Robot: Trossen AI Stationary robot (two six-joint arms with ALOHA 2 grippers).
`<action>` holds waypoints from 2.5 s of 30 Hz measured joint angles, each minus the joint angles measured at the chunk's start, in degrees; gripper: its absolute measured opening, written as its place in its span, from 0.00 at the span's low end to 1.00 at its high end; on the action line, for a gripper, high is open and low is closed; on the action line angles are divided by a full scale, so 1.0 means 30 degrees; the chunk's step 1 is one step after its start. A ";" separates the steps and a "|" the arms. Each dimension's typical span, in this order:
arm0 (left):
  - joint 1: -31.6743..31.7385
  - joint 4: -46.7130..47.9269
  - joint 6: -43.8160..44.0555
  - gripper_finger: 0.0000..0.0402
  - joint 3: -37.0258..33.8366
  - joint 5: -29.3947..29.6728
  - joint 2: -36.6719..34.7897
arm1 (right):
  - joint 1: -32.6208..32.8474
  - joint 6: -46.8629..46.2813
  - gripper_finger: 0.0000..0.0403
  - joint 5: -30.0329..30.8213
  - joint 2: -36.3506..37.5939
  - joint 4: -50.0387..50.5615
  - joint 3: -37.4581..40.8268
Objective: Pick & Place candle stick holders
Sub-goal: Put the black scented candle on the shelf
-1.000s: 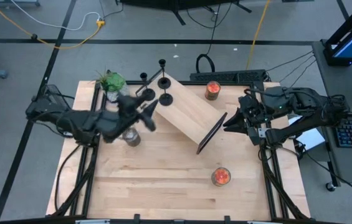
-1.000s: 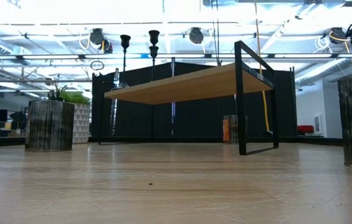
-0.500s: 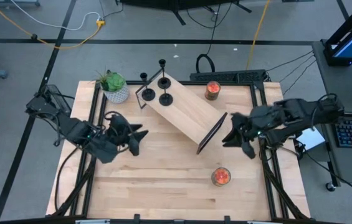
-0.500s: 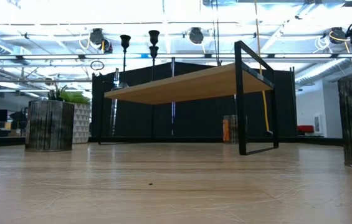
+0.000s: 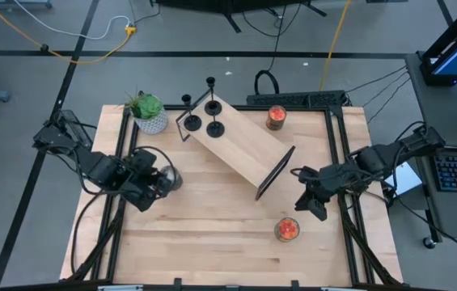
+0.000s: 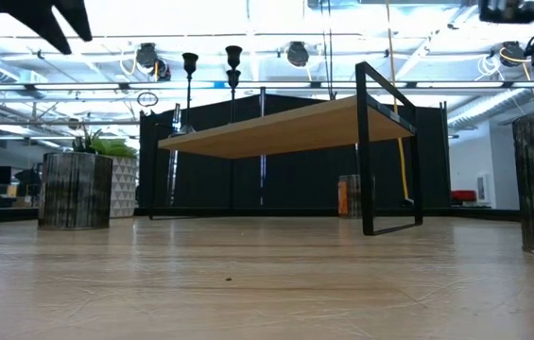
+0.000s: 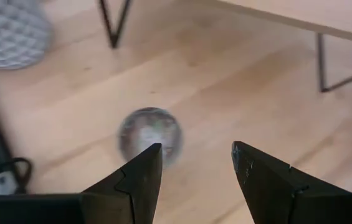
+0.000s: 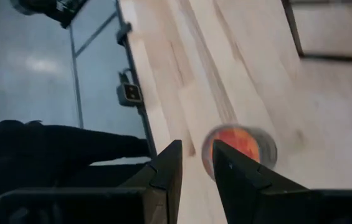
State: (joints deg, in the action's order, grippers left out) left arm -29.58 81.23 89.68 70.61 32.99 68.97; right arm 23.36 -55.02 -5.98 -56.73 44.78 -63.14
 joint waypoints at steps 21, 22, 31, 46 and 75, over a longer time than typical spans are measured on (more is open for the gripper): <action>0.0102 0.1844 0.2212 0.50 -0.0007 -0.1730 0.0000 | 0.3012 0.1524 0.21 0.6407 0.7505 -0.1073 0.5996; 0.0102 0.1844 0.2215 0.50 -0.0007 -0.1708 0.0000 | 0.3006 0.2187 0.21 0.6405 0.8000 -0.1719 0.6262; 0.0102 0.0911 0.2203 0.50 -0.0007 -0.1501 0.0000 | 0.2928 0.9043 0.21 0.6378 1.1272 -0.9140 0.9188; 0.0233 -0.0194 0.2195 0.50 -0.0007 -0.1494 0.0007 | 0.1390 1.1150 0.21 0.9116 1.5836 -0.7405 1.0568; 0.3177 -0.0611 -0.2148 0.50 -0.0015 -0.1851 0.0007 | 0.1206 1.2550 0.21 1.2003 1.8890 -0.8664 1.3531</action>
State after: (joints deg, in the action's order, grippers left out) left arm -20.05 79.39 83.24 70.57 27.44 68.99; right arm 26.98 -17.37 30.03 -0.06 18.79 -22.55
